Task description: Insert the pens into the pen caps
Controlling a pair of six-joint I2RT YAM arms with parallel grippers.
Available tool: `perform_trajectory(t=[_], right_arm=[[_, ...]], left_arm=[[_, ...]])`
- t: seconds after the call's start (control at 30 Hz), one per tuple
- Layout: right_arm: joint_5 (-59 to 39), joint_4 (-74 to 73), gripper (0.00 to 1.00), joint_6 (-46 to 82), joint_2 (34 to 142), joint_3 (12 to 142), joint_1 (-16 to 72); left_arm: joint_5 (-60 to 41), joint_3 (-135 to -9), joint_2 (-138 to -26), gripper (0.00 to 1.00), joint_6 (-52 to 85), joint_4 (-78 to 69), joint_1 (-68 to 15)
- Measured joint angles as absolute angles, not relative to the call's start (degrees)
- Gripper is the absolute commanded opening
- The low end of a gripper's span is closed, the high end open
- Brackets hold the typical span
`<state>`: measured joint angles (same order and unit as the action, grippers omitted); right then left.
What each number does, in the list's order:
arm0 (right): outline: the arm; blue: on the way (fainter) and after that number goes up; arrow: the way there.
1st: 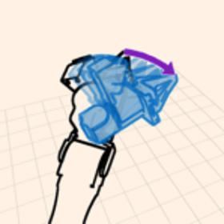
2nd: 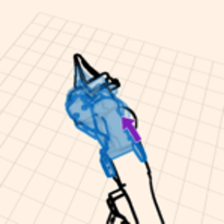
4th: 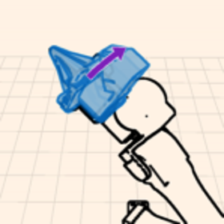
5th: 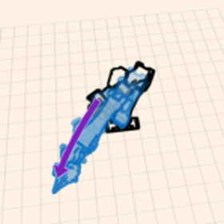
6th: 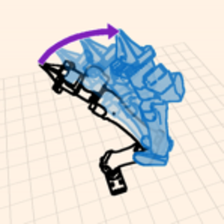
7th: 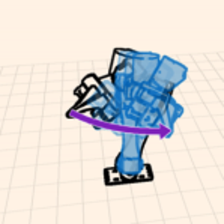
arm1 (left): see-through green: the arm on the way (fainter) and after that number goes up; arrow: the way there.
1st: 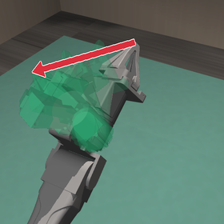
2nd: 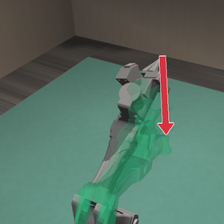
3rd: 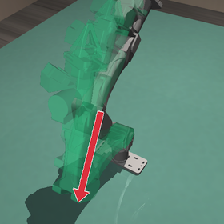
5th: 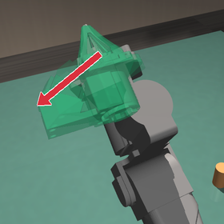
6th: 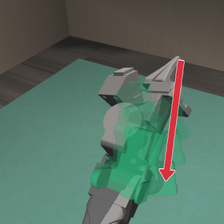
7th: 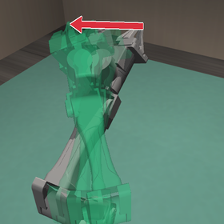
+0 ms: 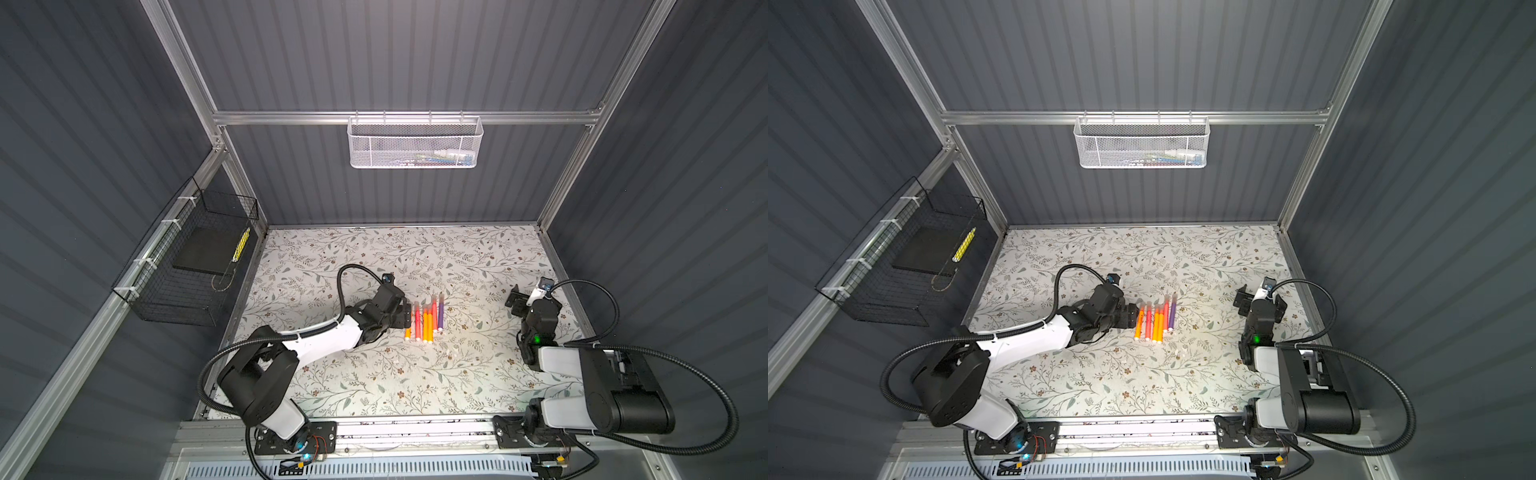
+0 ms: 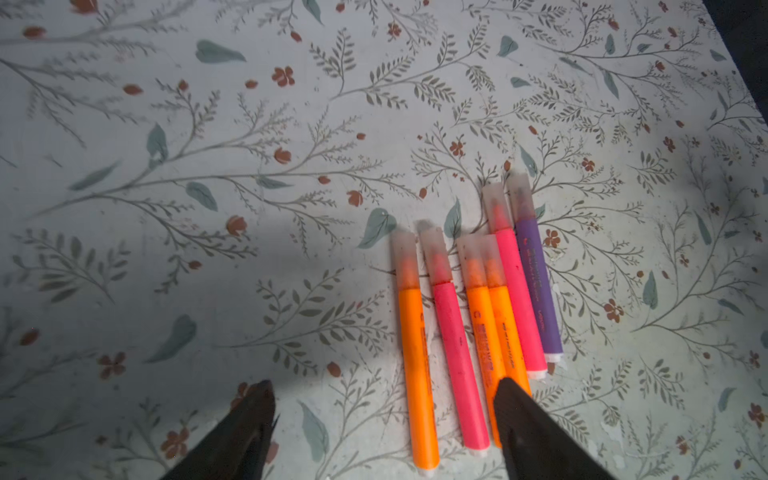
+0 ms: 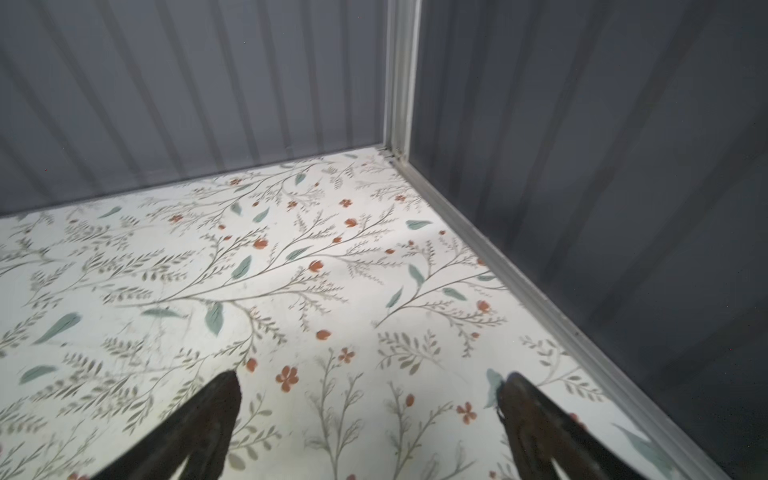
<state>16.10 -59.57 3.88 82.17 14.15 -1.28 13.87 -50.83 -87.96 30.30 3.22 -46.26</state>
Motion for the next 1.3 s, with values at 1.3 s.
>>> perform_trajectory(t=[1.3], right_arm=[[13.04,-58.59,0.99,4.47,83.31,16.03,-1.02]], left_arm=[[28.64,-25.26,-98.26,0.99,1.72,-53.69,-7.01]])
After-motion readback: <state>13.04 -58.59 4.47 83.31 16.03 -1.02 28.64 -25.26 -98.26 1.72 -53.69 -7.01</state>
